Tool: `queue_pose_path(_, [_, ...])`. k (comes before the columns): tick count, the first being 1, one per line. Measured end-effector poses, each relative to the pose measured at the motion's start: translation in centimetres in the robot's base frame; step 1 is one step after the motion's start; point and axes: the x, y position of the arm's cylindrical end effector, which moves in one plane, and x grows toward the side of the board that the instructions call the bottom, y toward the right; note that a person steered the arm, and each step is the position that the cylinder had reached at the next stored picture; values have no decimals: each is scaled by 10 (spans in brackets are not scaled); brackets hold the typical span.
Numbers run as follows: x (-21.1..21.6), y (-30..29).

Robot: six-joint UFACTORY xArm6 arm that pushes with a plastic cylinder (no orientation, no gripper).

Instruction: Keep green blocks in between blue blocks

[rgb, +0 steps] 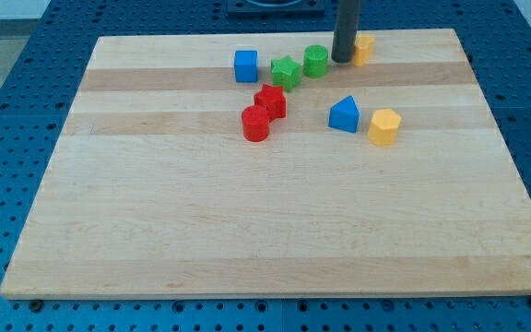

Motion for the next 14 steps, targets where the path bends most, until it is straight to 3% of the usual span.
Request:
queue_pose_path(2, [-13,-15])
queue_pose_path(5, [24,-19])
queue_pose_path(7, [-17,-27])
queue_pose_path(10, [13,-45])
queue_pose_path(14, [14,-59])
